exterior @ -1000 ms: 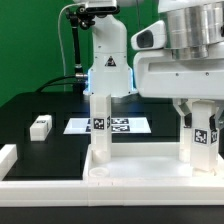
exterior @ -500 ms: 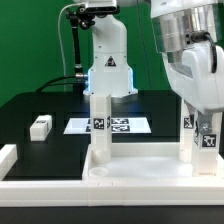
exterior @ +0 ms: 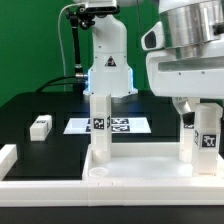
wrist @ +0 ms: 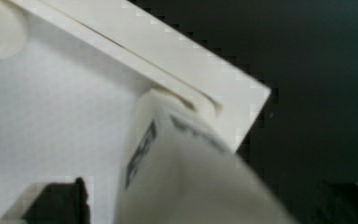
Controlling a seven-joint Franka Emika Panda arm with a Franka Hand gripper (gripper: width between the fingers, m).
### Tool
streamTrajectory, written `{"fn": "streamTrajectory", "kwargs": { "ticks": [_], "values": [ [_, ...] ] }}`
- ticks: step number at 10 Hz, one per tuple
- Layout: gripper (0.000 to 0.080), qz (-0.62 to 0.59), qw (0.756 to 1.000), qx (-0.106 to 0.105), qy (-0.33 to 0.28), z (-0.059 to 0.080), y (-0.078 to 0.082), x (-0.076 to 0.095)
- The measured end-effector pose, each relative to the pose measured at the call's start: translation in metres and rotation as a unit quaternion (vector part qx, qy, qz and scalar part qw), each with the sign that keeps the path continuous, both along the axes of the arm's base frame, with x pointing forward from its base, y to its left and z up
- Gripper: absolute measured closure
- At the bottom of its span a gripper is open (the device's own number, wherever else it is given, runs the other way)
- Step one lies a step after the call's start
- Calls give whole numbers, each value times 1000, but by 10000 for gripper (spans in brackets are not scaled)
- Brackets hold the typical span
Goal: Assemble desk
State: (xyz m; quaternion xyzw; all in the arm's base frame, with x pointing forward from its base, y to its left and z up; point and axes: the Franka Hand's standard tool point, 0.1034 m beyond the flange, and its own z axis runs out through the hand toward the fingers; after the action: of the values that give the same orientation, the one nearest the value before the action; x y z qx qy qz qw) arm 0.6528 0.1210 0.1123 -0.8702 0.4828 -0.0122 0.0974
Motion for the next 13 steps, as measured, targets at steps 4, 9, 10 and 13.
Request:
{"fn": "streamTrajectory", "kwargs": {
  "ticks": [4,9,10,13],
  "values": [
    [150,282,957,-60,-31,-4,-2,-2],
    [358,429,899,-74,-44,-6,-13,-2],
    [358,414,907,-72,-42,-6,-13,-2],
    [501,309,949,-65,-26,-7,-18,-3]
  ]
}}
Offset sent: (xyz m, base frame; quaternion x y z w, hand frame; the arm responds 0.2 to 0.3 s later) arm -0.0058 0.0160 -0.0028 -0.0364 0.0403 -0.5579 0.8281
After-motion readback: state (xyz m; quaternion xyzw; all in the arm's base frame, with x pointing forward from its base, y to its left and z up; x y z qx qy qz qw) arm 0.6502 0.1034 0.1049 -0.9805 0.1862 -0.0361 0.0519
